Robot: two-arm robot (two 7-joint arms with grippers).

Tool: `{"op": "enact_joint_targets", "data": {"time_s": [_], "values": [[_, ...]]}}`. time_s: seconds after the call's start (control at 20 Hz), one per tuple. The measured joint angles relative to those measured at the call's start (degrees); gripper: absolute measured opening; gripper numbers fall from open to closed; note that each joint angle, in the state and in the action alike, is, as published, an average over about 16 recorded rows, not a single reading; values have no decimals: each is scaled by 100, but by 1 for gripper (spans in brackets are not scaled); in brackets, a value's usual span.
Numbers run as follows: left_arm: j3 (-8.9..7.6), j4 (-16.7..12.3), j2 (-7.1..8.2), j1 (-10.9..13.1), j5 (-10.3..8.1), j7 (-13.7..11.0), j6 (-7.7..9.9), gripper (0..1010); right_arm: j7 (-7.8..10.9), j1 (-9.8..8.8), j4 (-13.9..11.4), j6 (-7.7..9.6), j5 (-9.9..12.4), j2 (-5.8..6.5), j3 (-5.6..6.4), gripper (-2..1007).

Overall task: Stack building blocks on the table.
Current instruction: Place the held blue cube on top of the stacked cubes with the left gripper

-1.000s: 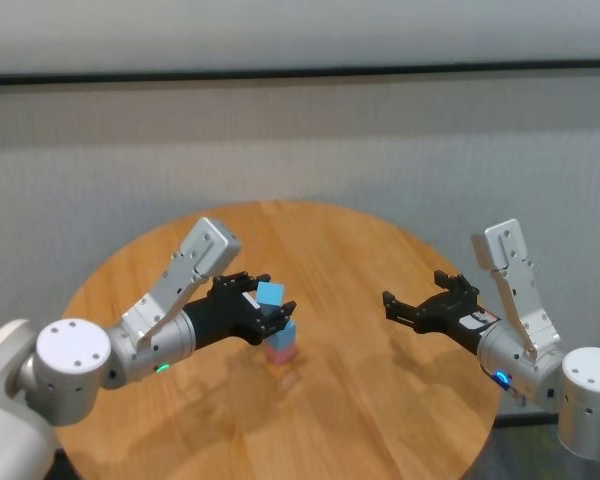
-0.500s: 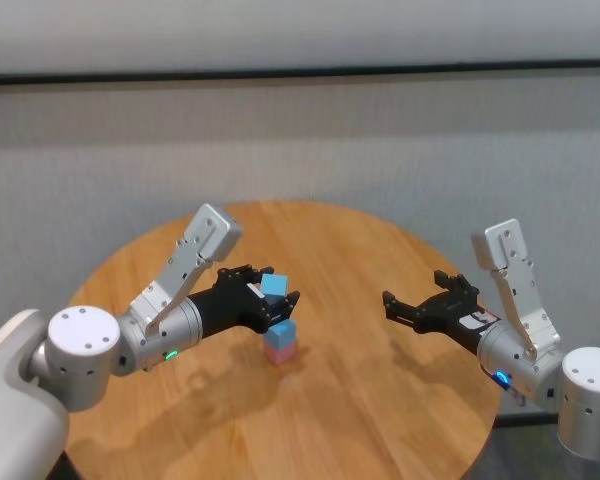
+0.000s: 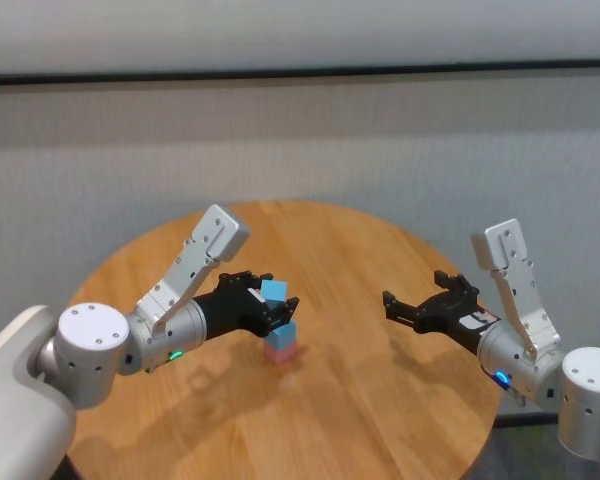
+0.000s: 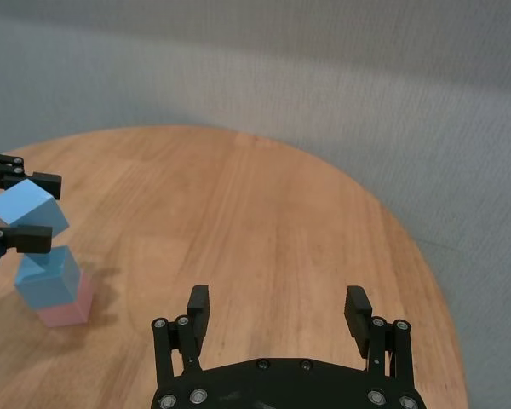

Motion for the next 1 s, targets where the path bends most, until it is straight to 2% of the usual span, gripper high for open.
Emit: {"op": "enact_joint_targets", "data": {"time_s": [0.55,1.0], "values": [[70,6,-61,-50,118,84,289,566,0,0,0,0,0,0,0,1000],[20,-58,-93,-34,79,104,441,566,0,0,0,0,0,0,0,1000]]}}
